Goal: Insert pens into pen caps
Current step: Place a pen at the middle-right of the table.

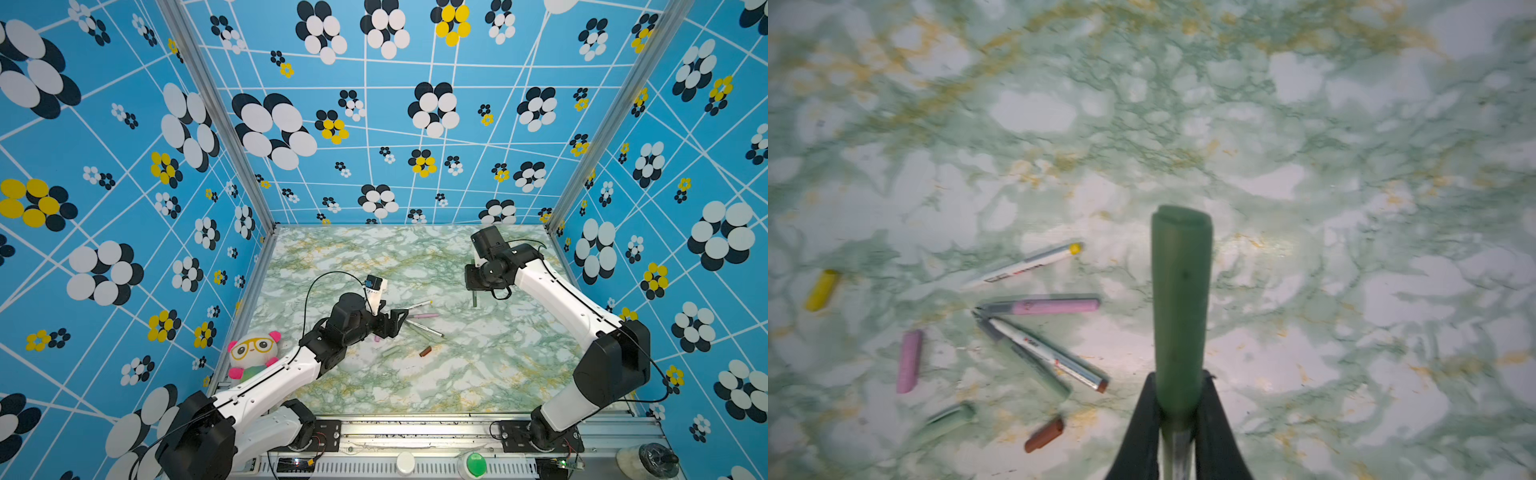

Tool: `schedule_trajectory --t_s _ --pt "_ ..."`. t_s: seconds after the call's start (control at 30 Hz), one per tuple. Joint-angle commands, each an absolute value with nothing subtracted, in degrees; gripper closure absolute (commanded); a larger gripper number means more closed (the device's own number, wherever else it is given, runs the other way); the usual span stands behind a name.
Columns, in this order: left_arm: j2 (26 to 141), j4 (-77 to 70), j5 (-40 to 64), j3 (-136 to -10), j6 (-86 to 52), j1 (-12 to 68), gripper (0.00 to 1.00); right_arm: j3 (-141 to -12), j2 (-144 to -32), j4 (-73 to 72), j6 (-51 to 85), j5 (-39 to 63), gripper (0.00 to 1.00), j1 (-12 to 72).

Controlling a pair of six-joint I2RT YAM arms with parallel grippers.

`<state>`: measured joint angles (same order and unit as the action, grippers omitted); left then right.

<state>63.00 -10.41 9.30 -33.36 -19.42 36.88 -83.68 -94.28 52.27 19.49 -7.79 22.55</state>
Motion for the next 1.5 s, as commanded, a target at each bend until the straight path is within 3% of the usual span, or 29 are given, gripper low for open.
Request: schedule_trajectory --t_s 0.0,0.13,0.4,1.0,1.47 --pt "63.67 -9.45 7.63 -33.79 -19.83 37.27 0.17 -85.35 -98.56 61.08 16.64 -16.88 0.90 20.97" --pt "63.59 -9.45 7.47 -33.67 -19.89 37.27 0.17 -86.56 -102.08 61.48 15.26 -21.12 0.90 19.47" --pt "63.90 -9.40 8.79 -34.11 -20.13 37.27 0.17 -86.98 -108.68 59.53 14.08 -18.30 0.88 15.95" --pt "62.94 -9.05 8.98 -33.96 -21.11 37.44 0.17 -82.01 -113.79 52.23 18.03 -13.08 0.88 15.56" --pt "62.61 -8.49 8.81 -34.01 -20.93 37.44 0.17 -80.45 -115.80 50.20 18.46 -12.07 0.81 15.16"
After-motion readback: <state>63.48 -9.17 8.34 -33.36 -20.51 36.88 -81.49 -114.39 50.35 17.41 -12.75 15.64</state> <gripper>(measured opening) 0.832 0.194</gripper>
